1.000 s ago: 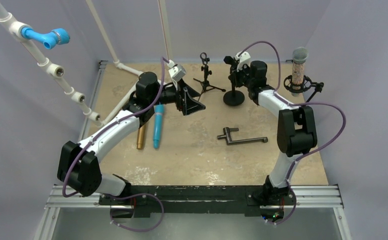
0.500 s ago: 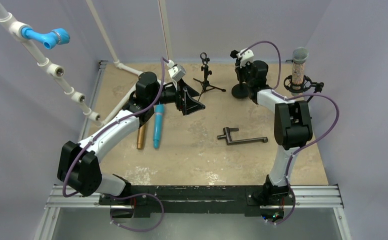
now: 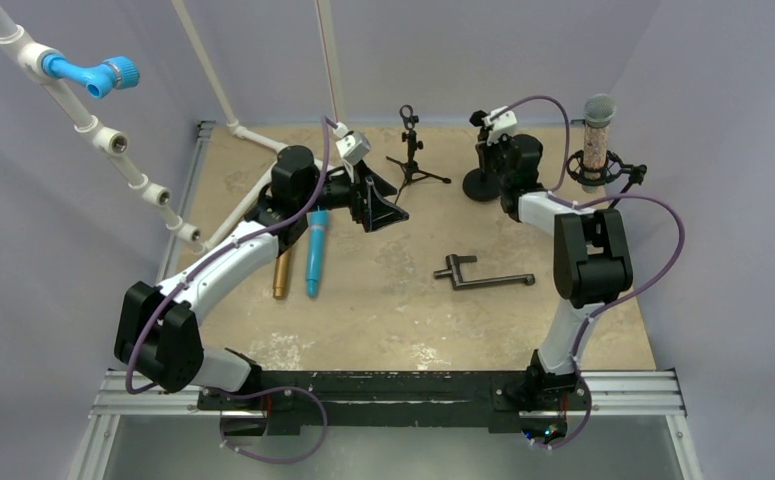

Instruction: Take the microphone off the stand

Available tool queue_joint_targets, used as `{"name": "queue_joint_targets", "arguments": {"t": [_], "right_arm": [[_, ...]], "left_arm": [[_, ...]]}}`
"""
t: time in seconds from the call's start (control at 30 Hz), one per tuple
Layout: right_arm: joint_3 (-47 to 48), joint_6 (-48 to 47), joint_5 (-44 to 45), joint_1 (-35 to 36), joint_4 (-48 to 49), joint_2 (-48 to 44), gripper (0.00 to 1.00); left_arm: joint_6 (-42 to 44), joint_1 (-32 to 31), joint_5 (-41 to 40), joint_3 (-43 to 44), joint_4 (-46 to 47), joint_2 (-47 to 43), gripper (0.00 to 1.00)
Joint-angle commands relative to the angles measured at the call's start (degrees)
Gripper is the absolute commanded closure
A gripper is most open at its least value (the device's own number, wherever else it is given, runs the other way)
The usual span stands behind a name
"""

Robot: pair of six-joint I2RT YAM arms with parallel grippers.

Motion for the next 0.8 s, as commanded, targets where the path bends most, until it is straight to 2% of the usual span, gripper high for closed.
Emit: {"name": "queue_joint_targets", "arguments": {"t": [0.0,0.43,0.53,0.77], "right_arm": [[-4.6,4.6,0.4,0.2,-2.7,-1.4,0.83],[-10.2,6.7,1.8,0.2,-2.9,-4.1,0.58],[-11.0,7.0,2.2,0.1,-3.2,-4.6,0.47],[-12.8,7.1,2.4,0.2,-4.8,-8.3,0.32]], "left_arm": [[1.0,0.3,0.1,-0.2,2.1,-1.3,0.21],[0.2,0.3,0.2,-0.4,2.5,-2.1,0.21],[0.2,0.3,0.2,-0.7,2.7,-2.7,0.21],[0.6,0.3,-0.1,-1.2,2.5,-4.4,0.2]]}}
